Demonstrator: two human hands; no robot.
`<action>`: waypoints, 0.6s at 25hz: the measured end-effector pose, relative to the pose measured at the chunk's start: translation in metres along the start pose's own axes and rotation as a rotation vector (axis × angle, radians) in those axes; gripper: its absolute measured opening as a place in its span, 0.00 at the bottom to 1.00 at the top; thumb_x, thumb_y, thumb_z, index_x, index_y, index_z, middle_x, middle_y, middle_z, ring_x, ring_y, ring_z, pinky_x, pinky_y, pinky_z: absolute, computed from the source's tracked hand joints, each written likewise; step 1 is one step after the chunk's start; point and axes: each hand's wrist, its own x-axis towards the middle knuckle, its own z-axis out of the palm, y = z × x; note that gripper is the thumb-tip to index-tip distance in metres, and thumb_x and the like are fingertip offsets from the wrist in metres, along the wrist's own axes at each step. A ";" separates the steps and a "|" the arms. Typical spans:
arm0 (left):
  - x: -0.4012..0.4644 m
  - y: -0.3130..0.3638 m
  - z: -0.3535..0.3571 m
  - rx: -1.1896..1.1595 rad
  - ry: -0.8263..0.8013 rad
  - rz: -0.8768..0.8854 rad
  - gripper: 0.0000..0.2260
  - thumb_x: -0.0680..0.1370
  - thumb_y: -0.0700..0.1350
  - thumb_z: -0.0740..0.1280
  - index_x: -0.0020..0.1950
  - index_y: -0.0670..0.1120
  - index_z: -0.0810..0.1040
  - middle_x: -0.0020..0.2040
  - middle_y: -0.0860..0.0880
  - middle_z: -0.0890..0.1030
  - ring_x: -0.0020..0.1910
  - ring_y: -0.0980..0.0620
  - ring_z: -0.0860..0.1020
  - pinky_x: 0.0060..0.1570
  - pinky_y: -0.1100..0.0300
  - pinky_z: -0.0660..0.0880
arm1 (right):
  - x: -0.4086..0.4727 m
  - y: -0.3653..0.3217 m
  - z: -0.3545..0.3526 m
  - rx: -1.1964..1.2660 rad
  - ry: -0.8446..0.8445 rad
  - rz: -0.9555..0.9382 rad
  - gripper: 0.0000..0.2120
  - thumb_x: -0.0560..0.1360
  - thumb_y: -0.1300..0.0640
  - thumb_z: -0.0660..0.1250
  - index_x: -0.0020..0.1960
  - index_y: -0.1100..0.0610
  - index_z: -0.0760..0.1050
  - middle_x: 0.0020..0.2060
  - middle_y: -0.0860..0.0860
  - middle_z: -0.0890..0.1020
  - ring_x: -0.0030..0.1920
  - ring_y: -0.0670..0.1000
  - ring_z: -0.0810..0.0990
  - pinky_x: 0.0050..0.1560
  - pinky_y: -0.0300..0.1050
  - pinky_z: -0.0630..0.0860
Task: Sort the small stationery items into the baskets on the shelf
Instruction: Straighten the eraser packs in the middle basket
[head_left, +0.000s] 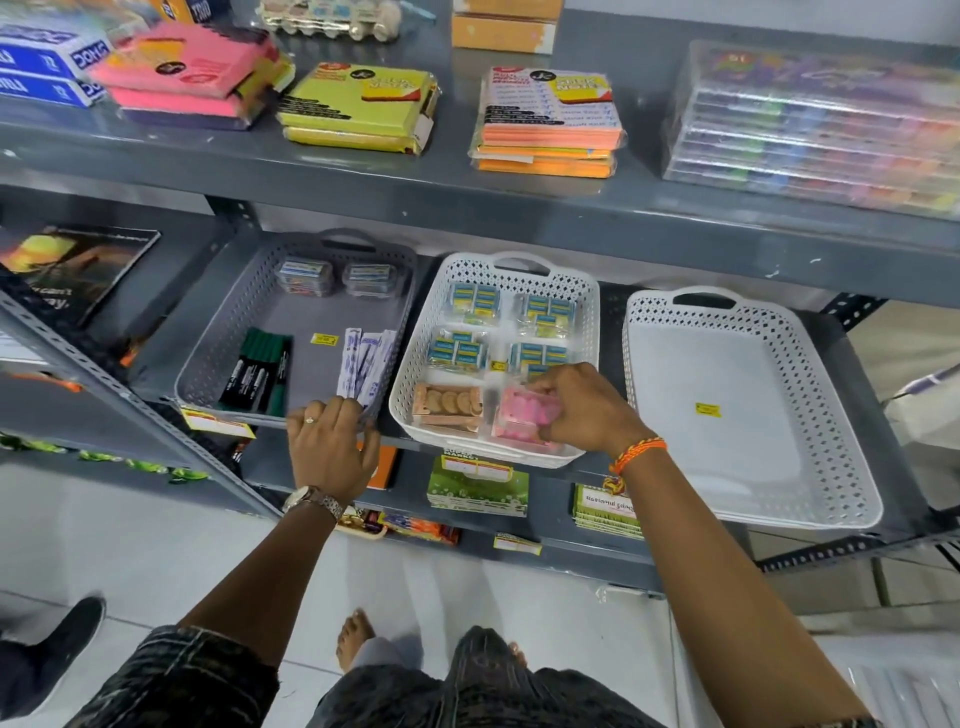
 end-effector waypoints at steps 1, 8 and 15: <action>0.000 -0.001 -0.001 -0.005 0.002 0.008 0.07 0.72 0.48 0.65 0.42 0.45 0.72 0.37 0.46 0.76 0.39 0.43 0.73 0.49 0.48 0.65 | 0.001 0.000 0.004 -0.007 -0.014 0.005 0.32 0.63 0.52 0.78 0.65 0.53 0.77 0.61 0.53 0.81 0.64 0.56 0.75 0.63 0.49 0.75; 0.000 0.000 -0.010 -0.056 -0.061 0.023 0.09 0.72 0.49 0.61 0.45 0.44 0.74 0.41 0.45 0.78 0.42 0.42 0.74 0.49 0.47 0.66 | 0.007 -0.002 0.015 -0.048 -0.051 -0.005 0.29 0.62 0.50 0.78 0.61 0.54 0.79 0.57 0.53 0.81 0.60 0.56 0.78 0.57 0.51 0.78; 0.070 0.056 -0.054 -0.457 -0.267 0.091 0.25 0.70 0.57 0.68 0.63 0.44 0.79 0.60 0.46 0.81 0.60 0.46 0.77 0.60 0.56 0.70 | 0.022 -0.008 0.022 -0.129 -0.167 -0.018 0.35 0.62 0.49 0.77 0.67 0.54 0.73 0.63 0.54 0.78 0.63 0.57 0.76 0.61 0.52 0.77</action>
